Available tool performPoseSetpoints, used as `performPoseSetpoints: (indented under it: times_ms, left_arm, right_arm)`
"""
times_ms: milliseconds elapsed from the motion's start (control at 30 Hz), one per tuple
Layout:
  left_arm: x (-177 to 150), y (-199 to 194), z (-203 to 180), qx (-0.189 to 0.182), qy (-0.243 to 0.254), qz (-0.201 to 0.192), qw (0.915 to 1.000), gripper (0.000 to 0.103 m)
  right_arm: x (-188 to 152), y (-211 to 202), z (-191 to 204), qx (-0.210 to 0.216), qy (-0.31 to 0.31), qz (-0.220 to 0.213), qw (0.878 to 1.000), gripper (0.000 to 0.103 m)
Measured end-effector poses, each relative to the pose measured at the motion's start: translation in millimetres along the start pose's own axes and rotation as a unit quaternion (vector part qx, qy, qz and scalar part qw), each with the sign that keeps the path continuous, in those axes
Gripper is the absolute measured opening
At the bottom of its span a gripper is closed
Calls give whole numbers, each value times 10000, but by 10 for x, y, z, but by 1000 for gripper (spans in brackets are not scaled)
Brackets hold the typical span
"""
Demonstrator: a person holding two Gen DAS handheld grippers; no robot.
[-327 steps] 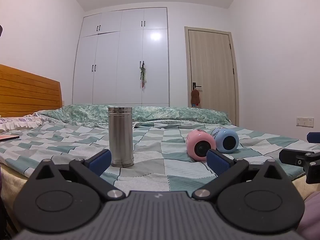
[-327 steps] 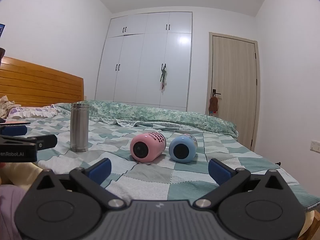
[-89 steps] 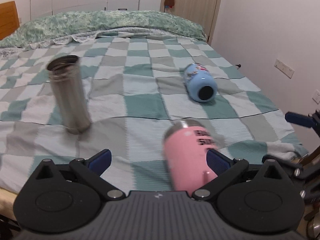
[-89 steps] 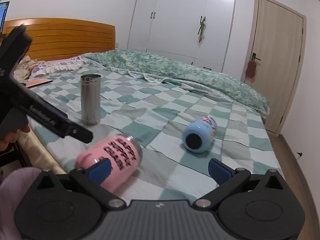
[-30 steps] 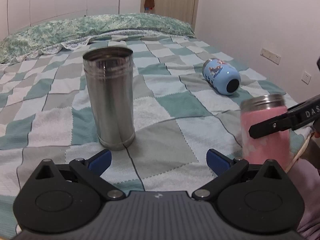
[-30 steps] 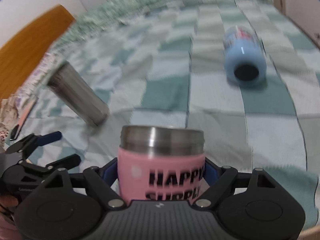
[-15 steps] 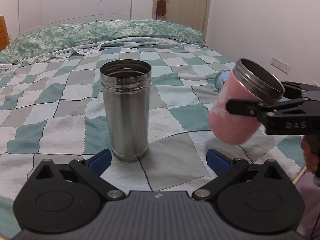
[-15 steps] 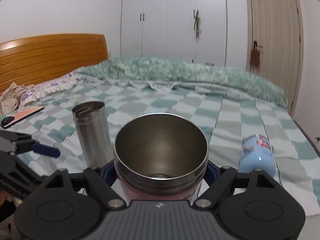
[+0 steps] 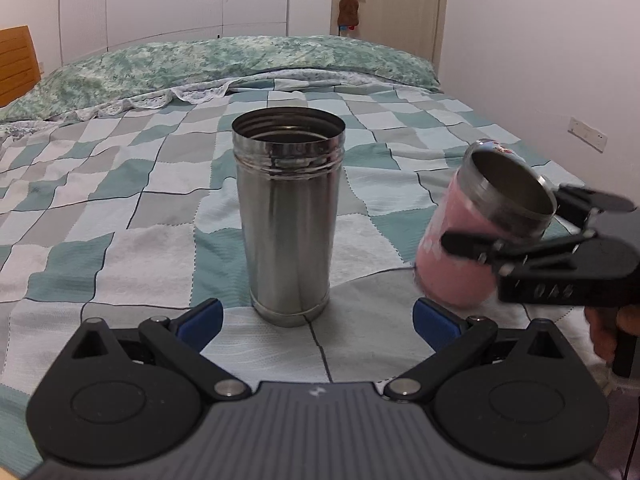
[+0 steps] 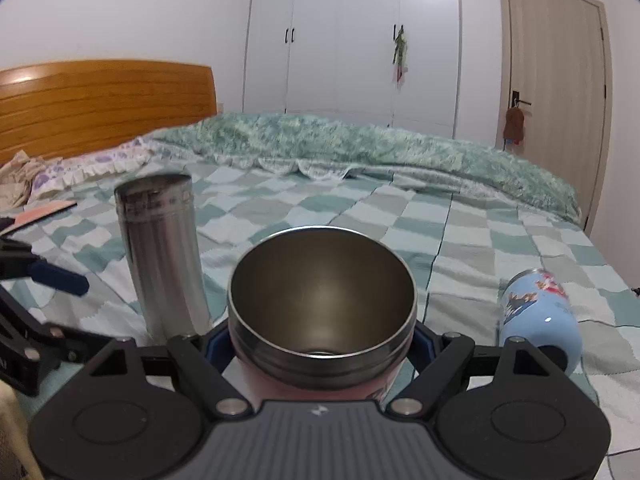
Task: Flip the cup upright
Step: 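Lower the upright pink cup beside the steel tumbler and open the right gripper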
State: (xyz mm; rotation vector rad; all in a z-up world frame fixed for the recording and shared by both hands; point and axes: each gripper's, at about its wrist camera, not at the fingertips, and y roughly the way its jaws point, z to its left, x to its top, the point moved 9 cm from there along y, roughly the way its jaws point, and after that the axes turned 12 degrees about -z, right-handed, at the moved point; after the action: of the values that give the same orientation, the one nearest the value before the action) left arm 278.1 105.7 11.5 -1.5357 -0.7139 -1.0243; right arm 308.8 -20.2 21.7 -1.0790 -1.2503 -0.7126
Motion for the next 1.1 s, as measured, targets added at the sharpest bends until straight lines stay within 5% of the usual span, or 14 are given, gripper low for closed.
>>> performPoseSetpoints:
  times_ms: [400,500,633,900,1100]
  left_arm:
    - [-63,-20,7,135,-17,56,9999,103]
    - [-54,-77,-17,146,-9,8,9999,103]
    - [-12,-254,-141,104,6,-169,9998,103]
    - [69,-770,-603,111,2,-1125,9936,103]
    - [-154,-1028,-928,316,-232,-1897,9811,103]
  right_arm:
    - [-136,27,35,66,-108,-125,9998,84]
    - [-95,-63,28,97,9,-251,9996,101]
    - [74,-389,-8,165,173,-789,9966,103]
    - [207,-1261,-201,-69,-13,-1435,9896,103]
    - [-114,-1866,-397,-357,-209,-1632,9857,103]
